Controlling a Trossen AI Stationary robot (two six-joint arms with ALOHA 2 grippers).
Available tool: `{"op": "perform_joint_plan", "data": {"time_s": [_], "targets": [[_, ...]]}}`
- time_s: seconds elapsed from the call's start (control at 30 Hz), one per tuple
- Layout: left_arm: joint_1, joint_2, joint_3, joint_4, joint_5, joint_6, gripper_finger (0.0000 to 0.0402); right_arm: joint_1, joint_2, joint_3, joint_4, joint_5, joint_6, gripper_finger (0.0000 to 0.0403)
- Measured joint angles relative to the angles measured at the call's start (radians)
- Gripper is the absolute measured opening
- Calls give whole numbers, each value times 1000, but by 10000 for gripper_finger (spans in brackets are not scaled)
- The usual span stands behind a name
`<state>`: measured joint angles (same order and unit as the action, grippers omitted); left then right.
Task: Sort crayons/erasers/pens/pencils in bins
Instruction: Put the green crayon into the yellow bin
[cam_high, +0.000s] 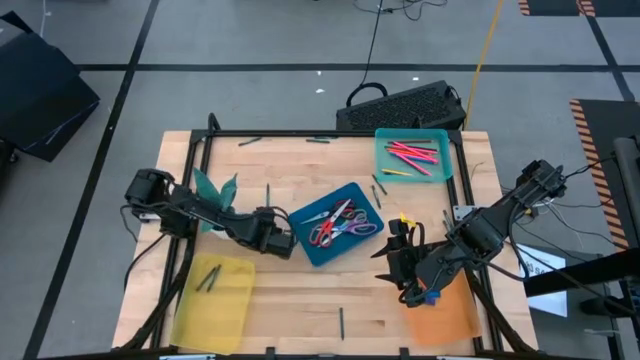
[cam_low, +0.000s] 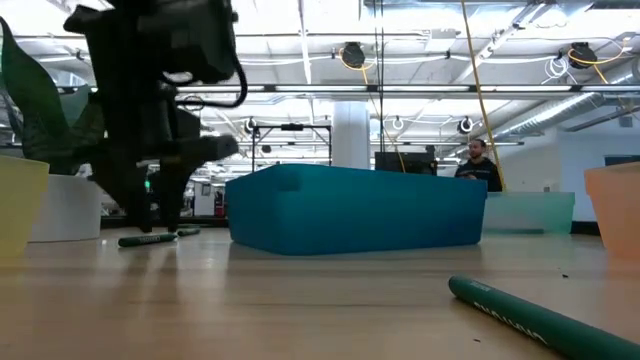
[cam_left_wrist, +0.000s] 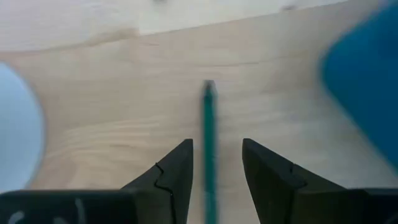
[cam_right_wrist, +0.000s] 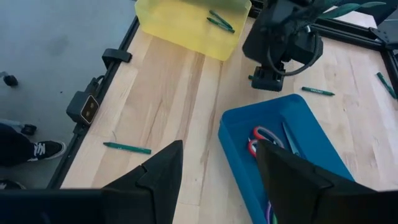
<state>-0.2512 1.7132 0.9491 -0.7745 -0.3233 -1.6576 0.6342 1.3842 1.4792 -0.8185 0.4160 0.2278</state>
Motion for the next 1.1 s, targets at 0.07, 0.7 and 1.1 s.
{"op": "perform_joint_plan", "data": {"time_s": [0.07, 0.7, 1.1], "targets": [[4, 26, -1, 5, 11, -1, 140, 0, 0, 0, -1, 0, 11, 196], [18, 86, 6, 10, 94, -30, 17, 0, 0, 0, -1, 0, 22, 196], [24, 15, 3, -22, 125, -5, 12, 0, 0, 0, -1, -2, 22, 196]]}}
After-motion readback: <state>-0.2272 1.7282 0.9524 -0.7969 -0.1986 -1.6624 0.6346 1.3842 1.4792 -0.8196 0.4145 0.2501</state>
